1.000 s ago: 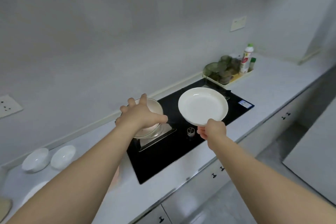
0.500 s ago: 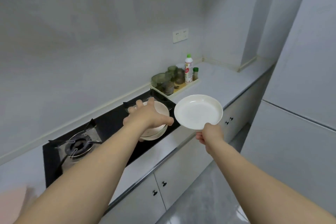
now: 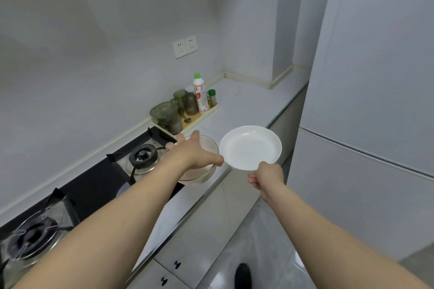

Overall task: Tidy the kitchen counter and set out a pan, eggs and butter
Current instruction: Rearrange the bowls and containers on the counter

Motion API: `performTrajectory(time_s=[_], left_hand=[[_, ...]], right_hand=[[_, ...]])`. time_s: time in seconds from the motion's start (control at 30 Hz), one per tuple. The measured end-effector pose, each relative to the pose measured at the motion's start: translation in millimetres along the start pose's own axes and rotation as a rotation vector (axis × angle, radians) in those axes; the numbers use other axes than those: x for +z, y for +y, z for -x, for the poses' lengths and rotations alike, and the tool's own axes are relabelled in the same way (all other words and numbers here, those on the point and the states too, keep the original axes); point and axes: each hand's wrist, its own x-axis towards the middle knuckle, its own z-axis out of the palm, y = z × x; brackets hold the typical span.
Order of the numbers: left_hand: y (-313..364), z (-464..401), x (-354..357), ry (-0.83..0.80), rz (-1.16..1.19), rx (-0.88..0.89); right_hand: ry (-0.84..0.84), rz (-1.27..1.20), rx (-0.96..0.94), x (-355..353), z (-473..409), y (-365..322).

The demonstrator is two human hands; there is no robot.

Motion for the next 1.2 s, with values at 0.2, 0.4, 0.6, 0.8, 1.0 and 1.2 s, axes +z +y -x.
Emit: performTrajectory(time_s=[0.2,0.4,0.6,0.8,1.0,1.2], left_hand=[[43.4,-85.1,-2.9,-0.03,0.038,0.016],[80.1,-176.7,-36.3,-0.003,0.113,0.033],[118.5,-245.0,-63.7,0.004,0.205,0.039],[149.1,-305.2,-70.8,-0.04,0.209,0.003],[170.8,-367.1,-84.4,-0.043,0.278,-0.062],[195.1,-434.3,-95.1,-0.064,0.345,-0.141]], right_hand=[[0.035,0.047,0.026,10.5,-80.2,-33.1],[0.055,0.113,0.038,42.0,-157.8,-98.1],[0.037,0.144,0.014,65.5,-218.6,-141.4],[0.031,0.137,0.047,78.9,-280.2,-171.1],[-0.013,0.169,0.068,104.2,-354.1,-195.6],[-0.092,0.208,0.052,140.0,-433.7,-228.3]])
